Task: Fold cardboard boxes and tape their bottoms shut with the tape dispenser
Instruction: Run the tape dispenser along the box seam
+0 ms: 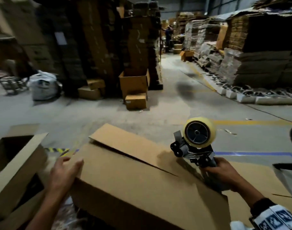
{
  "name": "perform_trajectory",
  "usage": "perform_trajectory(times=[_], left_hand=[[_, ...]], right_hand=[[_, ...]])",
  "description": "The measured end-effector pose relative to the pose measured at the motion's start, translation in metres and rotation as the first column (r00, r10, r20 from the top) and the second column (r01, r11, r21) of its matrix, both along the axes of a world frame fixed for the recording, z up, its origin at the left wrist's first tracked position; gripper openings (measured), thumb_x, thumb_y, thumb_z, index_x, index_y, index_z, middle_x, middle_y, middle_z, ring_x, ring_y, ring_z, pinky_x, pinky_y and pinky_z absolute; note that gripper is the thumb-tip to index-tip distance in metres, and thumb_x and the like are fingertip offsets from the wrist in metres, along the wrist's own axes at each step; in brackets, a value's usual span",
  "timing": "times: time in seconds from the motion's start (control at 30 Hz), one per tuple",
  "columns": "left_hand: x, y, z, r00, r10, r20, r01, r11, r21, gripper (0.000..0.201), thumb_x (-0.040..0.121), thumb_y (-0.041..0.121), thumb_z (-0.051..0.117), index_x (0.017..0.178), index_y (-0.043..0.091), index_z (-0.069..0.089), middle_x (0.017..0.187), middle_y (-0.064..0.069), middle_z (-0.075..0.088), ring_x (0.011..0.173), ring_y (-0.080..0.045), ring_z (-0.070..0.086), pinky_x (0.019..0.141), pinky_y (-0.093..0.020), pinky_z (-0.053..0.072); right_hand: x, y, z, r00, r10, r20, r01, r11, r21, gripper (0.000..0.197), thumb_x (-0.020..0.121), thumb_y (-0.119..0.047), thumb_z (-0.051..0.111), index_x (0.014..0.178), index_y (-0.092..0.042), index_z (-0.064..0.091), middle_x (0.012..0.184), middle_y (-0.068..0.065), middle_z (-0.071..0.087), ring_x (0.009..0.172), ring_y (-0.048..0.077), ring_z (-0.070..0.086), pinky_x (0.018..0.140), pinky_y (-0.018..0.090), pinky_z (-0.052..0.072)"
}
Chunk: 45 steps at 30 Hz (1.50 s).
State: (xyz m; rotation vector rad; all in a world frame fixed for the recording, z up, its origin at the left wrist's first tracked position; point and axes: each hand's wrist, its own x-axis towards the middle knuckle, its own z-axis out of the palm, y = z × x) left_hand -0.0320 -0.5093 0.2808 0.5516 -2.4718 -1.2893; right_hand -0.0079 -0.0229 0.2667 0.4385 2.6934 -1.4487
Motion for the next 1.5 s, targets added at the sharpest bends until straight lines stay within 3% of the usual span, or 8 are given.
perform_trajectory(times=[0.1, 0.2, 0.33, 0.57, 0.87, 1.1, 1.27, 1.5], left_hand=[[0.045, -0.005, -0.011, 1.0, -0.02, 0.002, 0.02, 0.971, -0.238, 0.046, 0.093, 0.031, 0.066, 0.135, 0.015, 0.054, 0.122, -0.017, 0.055, 0.108, -0.039, 0.057, 0.082, -0.044, 0.046], [0.032, -0.014, -0.004, 0.942, -0.319, 0.107, 0.296, 0.634, -0.715, 0.069, 0.087, 0.046, 0.046, 0.153, 0.033, 0.031, 0.16, -0.021, 0.019, 0.144, -0.04, 0.026, 0.107, -0.055, 0.036], [-0.028, -0.018, 0.033, 0.755, -0.409, 0.512, 0.656, 0.482, -0.581, 0.105, 0.056, 0.098, 0.026, 0.147, 0.057, -0.006, 0.154, 0.005, -0.038, 0.147, -0.03, -0.013, 0.119, -0.054, 0.015], [-0.037, 0.037, -0.005, 0.72, -0.489, 0.492, 0.694, 0.507, -0.511, 0.126, 0.055, 0.094, 0.051, 0.156, 0.035, 0.005, 0.147, -0.005, 0.015, 0.131, -0.03, 0.041, 0.11, -0.038, 0.035], [-0.019, 0.039, -0.099, 0.7, -0.58, 0.415, 0.7, 0.445, -0.558, 0.127, 0.059, 0.101, -0.001, 0.158, 0.022, 0.011, 0.164, 0.002, -0.013, 0.149, -0.02, -0.019, 0.123, -0.043, 0.006], [-0.028, 0.021, -0.09, 0.639, -0.689, 0.342, 0.673, 0.285, -0.683, 0.1, 0.08, 0.09, 0.03, 0.136, 0.011, 0.056, 0.144, -0.01, 0.051, 0.139, -0.037, 0.04, 0.109, -0.053, 0.04], [-0.041, 0.017, -0.074, 0.613, -0.741, 0.275, 0.706, 0.358, -0.611, 0.107, 0.069, 0.093, 0.038, 0.139, 0.013, 0.051, 0.14, -0.005, 0.049, 0.139, -0.031, 0.029, 0.116, -0.045, 0.031], [-0.033, 0.02, -0.066, 0.77, -0.628, -0.117, 0.55, 0.745, -0.378, 0.035, 0.076, 0.009, 0.067, 0.11, 0.011, 0.07, 0.112, -0.001, 0.062, 0.098, -0.017, 0.054, 0.082, -0.027, 0.049]], right_hand=[[-0.008, 0.001, 0.009, 0.995, 0.099, 0.003, -0.099, 0.995, 0.032, 0.009, 0.082, -0.01, 0.076, 0.09, -0.01, 0.071, 0.084, 0.009, 0.073, 0.08, 0.024, 0.067, 0.071, 0.038, 0.05], [-0.017, 0.005, 0.028, 0.987, 0.16, 0.01, -0.16, 0.986, 0.049, 0.008, 0.083, -0.012, 0.077, 0.087, -0.009, 0.07, 0.076, 0.008, 0.072, 0.073, 0.025, 0.066, 0.066, 0.038, 0.047], [-0.025, -0.002, 0.056, 0.986, 0.169, 0.005, -0.168, 0.985, -0.029, 0.012, 0.088, -0.005, 0.07, 0.085, 0.005, 0.063, 0.051, 0.008, 0.05, 0.045, 0.021, 0.044, 0.049, 0.031, 0.033], [-0.021, -0.028, 0.045, 0.98, 0.195, 0.025, -0.194, 0.98, -0.037, 0.009, 0.087, -0.008, 0.072, 0.089, -0.001, 0.067, 0.055, 0.009, 0.051, 0.05, 0.02, 0.043, 0.052, 0.033, 0.033], [-0.012, -0.071, 0.023, 0.982, 0.187, 0.015, -0.188, 0.98, 0.069, 0.007, 0.083, -0.01, 0.076, 0.083, -0.014, 0.07, 0.06, -0.002, 0.065, 0.052, 0.009, 0.055, 0.053, 0.024, 0.042], [-0.037, -0.153, 0.042, 0.966, 0.243, 0.092, -0.227, 0.962, -0.155, 0.021, 0.09, -0.012, 0.07, 0.097, 0.005, 0.06, 0.059, 0.014, 0.044, 0.043, 0.018, 0.037, 0.045, 0.028, 0.03], [-0.054, -0.2, 0.026, 0.931, 0.364, 0.04, -0.364, 0.931, 0.003, 0.014, 0.086, -0.014, 0.075, 0.089, -0.003, 0.067, 0.058, 0.001, 0.057, 0.044, 0.009, 0.05, 0.044, 0.025, 0.039], [-0.057, -0.217, 0.008, 0.891, 0.451, -0.049, -0.452, 0.892, -0.015, 0.017, 0.088, -0.016, 0.073, 0.1, -0.005, 0.069, 0.088, 0.016, 0.072, 0.078, 0.02, 0.071, 0.068, 0.037, 0.057]])
